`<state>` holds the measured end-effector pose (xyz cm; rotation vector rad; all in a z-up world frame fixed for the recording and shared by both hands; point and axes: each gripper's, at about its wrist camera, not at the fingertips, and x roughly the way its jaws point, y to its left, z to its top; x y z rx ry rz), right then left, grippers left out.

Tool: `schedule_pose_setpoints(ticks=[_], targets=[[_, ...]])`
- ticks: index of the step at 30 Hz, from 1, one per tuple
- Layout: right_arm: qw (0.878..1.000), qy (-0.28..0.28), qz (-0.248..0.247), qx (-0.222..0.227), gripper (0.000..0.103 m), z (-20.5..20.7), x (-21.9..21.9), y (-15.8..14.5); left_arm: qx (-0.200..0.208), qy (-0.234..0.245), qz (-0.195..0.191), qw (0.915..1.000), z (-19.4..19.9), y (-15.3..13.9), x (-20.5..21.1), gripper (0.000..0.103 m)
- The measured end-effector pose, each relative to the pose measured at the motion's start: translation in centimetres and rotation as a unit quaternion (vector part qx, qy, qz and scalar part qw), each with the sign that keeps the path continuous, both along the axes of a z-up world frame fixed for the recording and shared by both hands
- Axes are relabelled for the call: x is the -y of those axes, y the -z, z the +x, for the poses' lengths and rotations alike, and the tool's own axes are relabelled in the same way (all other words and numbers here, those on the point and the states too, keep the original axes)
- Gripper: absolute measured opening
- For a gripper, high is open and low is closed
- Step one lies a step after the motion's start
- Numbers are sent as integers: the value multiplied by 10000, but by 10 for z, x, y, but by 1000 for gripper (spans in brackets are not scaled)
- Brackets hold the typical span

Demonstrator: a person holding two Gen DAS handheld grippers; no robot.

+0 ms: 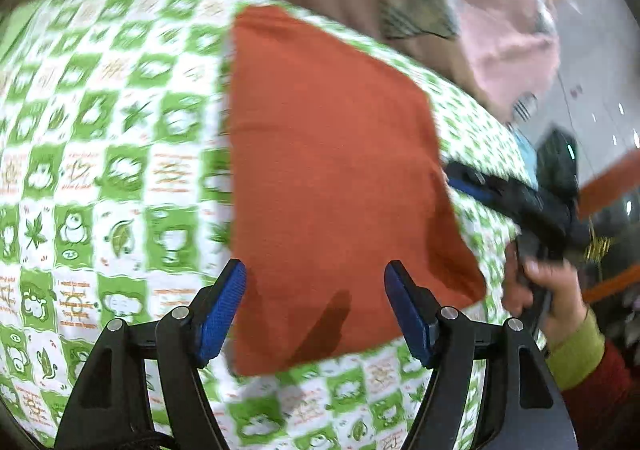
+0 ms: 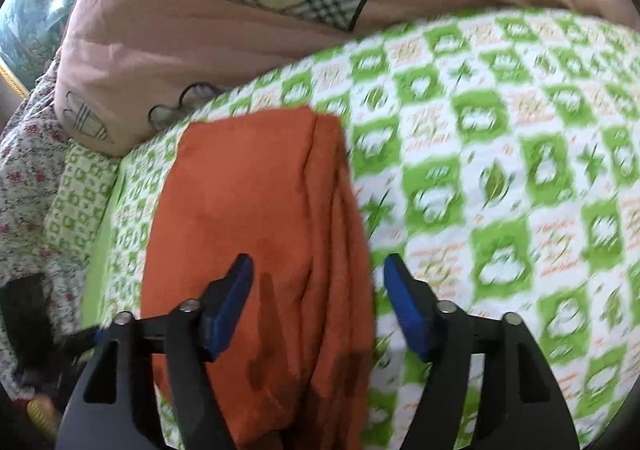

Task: Fold small clothes

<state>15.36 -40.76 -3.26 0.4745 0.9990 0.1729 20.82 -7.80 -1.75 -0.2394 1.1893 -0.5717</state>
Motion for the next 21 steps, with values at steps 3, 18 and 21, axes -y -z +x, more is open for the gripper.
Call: schedule_pose_setpoints(ticks=[3,18,21], targets=[[9998,-122,73,-138,70,0,-4,9,-148,-157,-83,9997,18,12,-6,72],[9920,-471,925,-724,25,12,-16,47,-230,-130,-436,9987,55,51,28,42],[9932,-563,849,-565,22,6,-26,33,-80,-132,-534,9985,47,34,20,36]])
